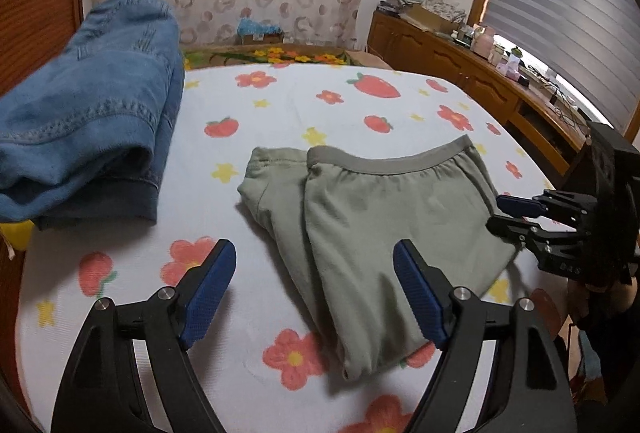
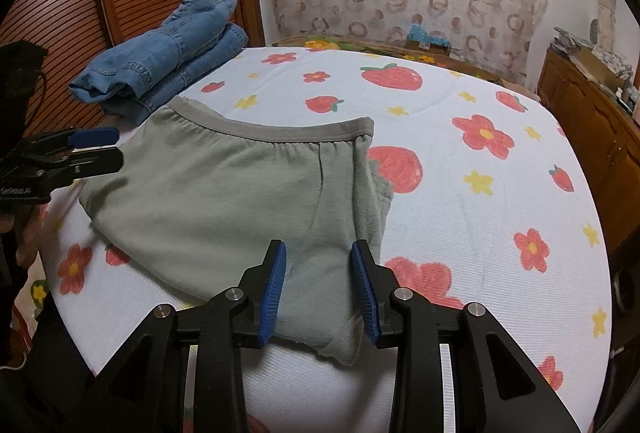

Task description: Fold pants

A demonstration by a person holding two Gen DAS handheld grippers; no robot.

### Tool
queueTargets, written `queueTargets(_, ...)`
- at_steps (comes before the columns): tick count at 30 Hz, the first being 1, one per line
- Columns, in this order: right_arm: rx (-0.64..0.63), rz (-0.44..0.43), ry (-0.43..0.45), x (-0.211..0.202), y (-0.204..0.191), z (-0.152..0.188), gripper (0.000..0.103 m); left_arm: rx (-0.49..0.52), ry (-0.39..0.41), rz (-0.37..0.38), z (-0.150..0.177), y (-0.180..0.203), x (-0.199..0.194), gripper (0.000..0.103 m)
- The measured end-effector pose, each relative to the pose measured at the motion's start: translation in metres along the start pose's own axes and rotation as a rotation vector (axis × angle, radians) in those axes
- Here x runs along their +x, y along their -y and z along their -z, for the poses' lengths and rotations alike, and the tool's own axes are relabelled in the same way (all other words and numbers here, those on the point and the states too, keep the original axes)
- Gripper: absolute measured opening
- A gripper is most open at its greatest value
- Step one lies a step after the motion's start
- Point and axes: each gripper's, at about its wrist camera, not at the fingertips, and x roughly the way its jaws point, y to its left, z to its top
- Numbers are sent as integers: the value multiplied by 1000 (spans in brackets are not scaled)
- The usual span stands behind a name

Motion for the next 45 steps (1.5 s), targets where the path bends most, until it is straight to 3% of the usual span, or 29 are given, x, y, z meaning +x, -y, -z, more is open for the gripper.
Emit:
queueTargets(8, -14, 0, 0, 0, -2, 0, 42, -69, -29, 4, -2, -14, 18, 81)
queueTargets(15, -36, -10, -13, 1, -5, -1, 50, -31, -29, -28, -1, -10, 22, 82)
queueTargets(25, 27, 39, -31, 2, 11, -17, 50, -14, -30, -37, -1, -8, 23, 82)
queueTargets(30, 98, 14, -49, 16, 28, -24, 50, 14, -44, -49, -2, -5, 25, 85)
queueTargets(41, 78, 29, -53, 25, 26, -32, 50, 39, -54, -73, -3, -1, 27, 85)
queueTargets(45, 76, 7, -52, 26, 26, -33, 39, 22, -52, -60, -4, -2, 27, 85)
